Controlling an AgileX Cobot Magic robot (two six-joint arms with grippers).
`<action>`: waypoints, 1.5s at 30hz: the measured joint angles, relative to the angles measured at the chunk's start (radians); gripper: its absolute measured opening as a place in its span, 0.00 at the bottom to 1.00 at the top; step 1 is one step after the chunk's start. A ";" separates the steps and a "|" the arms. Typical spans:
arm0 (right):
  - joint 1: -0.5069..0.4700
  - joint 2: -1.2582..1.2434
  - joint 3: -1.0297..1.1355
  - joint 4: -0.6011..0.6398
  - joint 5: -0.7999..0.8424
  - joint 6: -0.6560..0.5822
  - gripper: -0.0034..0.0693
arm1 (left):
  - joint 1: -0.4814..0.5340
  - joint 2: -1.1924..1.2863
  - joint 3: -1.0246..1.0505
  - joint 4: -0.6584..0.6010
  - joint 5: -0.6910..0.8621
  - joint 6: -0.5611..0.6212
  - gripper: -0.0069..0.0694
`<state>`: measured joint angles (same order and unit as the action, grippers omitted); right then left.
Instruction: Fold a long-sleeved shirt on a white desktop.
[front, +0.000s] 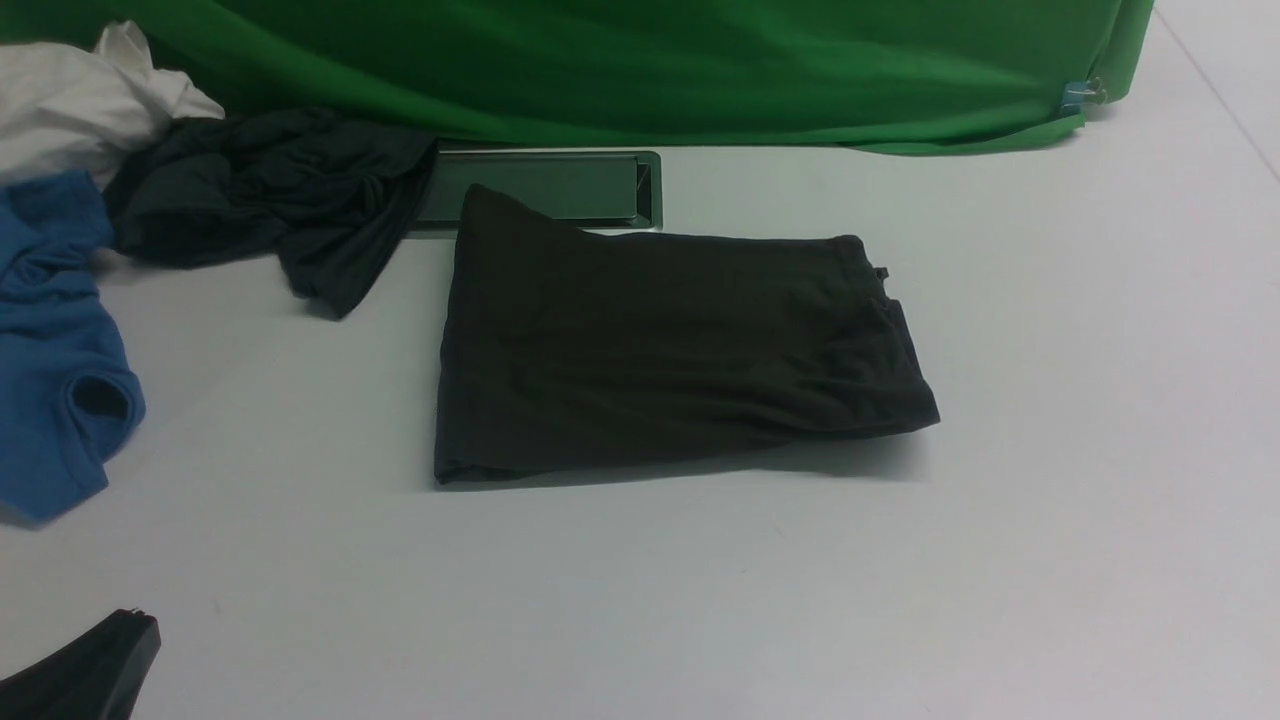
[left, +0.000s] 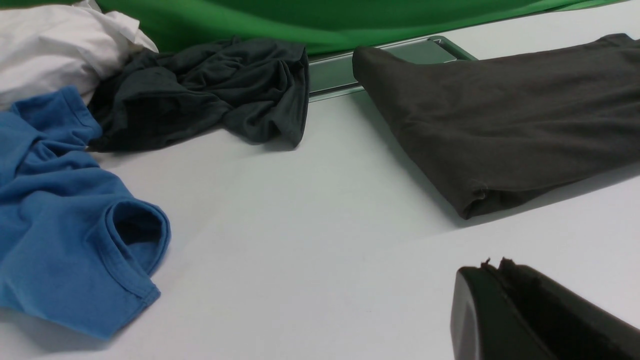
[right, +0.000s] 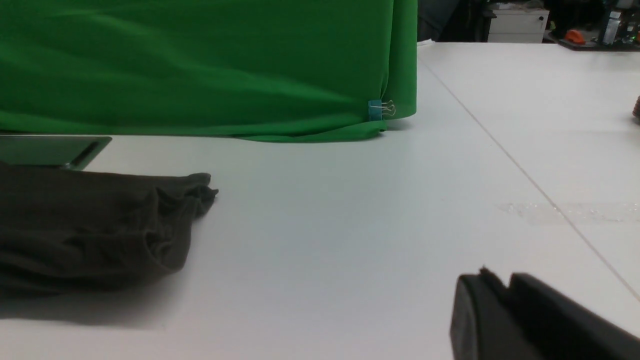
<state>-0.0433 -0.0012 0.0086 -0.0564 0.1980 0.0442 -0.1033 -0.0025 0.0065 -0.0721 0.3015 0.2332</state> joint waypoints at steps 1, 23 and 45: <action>0.000 0.000 0.000 0.000 0.000 0.000 0.15 | 0.000 0.000 0.000 0.000 0.000 0.000 0.14; 0.000 0.000 0.000 0.000 0.000 0.000 0.20 | 0.000 0.000 0.000 0.000 0.000 0.000 0.12; 0.000 0.000 0.000 0.000 0.000 0.000 0.28 | 0.001 0.000 0.000 0.000 0.000 0.000 0.12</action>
<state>-0.0433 -0.0012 0.0086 -0.0564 0.1980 0.0442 -0.1022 -0.0025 0.0065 -0.0721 0.3015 0.2332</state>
